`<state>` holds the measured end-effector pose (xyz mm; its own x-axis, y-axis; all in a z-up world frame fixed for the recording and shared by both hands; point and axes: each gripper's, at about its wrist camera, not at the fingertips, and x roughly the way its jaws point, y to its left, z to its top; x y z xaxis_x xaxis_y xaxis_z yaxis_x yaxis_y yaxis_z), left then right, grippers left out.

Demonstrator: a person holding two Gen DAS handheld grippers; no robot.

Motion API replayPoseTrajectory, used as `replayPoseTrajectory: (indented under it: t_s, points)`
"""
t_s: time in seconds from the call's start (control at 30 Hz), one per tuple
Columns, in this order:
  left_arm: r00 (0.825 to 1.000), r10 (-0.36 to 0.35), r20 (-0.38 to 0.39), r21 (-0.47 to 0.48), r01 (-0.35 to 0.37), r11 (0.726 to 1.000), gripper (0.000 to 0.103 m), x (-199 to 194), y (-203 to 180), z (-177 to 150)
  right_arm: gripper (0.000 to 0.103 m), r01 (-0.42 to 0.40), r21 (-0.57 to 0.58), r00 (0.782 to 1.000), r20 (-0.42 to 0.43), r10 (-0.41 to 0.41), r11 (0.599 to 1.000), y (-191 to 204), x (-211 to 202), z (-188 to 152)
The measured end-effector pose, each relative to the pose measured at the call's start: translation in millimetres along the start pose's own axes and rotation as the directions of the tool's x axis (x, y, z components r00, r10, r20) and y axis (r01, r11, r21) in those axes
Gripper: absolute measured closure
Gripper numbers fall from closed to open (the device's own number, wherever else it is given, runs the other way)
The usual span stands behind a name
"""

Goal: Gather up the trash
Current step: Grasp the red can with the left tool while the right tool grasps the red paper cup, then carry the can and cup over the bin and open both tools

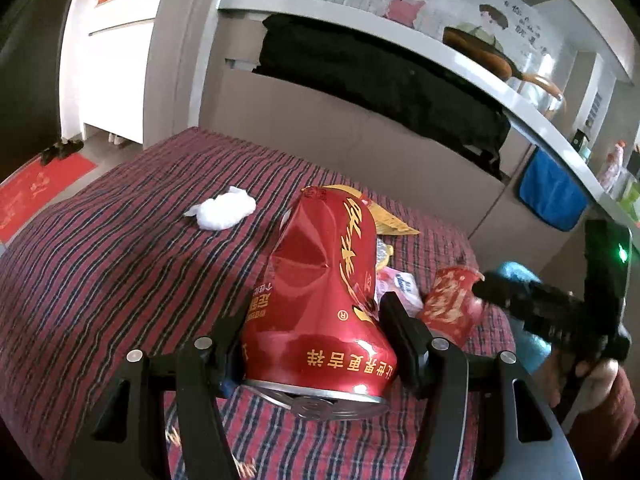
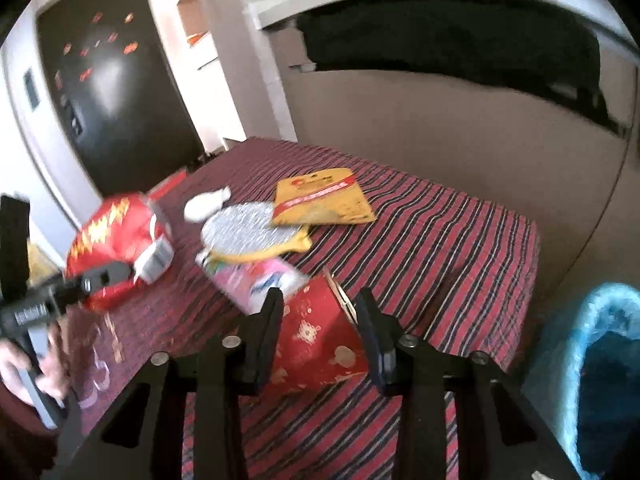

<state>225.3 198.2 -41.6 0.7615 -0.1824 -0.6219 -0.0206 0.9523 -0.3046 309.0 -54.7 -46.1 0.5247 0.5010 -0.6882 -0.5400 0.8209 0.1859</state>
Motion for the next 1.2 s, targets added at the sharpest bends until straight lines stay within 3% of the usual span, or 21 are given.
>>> replayPoseTrajectory:
  t_s: [0.1,0.23,0.4,0.57,0.73,0.8,0.9,1.2]
  points:
    - [0.999,0.016,0.037,0.018,-0.017,1.0,0.043,-13,-6,-15,0.08,-0.031,-0.048,0.999,-0.012,0.03,0.998,22,-10,-18]
    - [0.999,0.002,0.037,0.016,-0.002,1.0,0.043,-23,-8,-31,0.082,-0.055,-0.092,0.998,-0.039,0.052,0.994,48,-20,-42]
    - [0.998,0.049,0.032,0.015,-0.05,0.999,0.043,-37,-2,-50,0.082,-0.075,-0.11,0.995,-0.068,0.067,0.991,65,-25,-61]
    - [0.997,0.074,0.02,0.024,-0.075,0.997,0.043,-45,4,-63,0.081,-0.115,-0.026,0.992,-0.053,0.114,0.993,58,-17,-55]
    - [0.996,0.086,0.015,0.014,-0.087,0.996,0.043,-46,7,-66,0.08,-0.174,0.137,0.983,-0.035,0.18,0.975,37,-1,-39]
    - [0.996,0.085,0.011,0.009,-0.085,0.996,0.043,-46,6,-66,0.088,-0.18,0.153,0.982,-0.022,0.185,0.972,36,-3,-37]
    - [0.997,0.079,0.014,0.014,-0.079,0.997,0.043,-49,1,-66,0.098,-0.137,0.103,0.991,0.005,0.137,0.985,42,-17,-37]
    - [0.999,0.012,0.037,0.075,-0.014,0.997,0.043,-62,-45,-58,0.1,-0.025,-0.016,0.989,0.145,0.027,1.0,53,-92,-45]
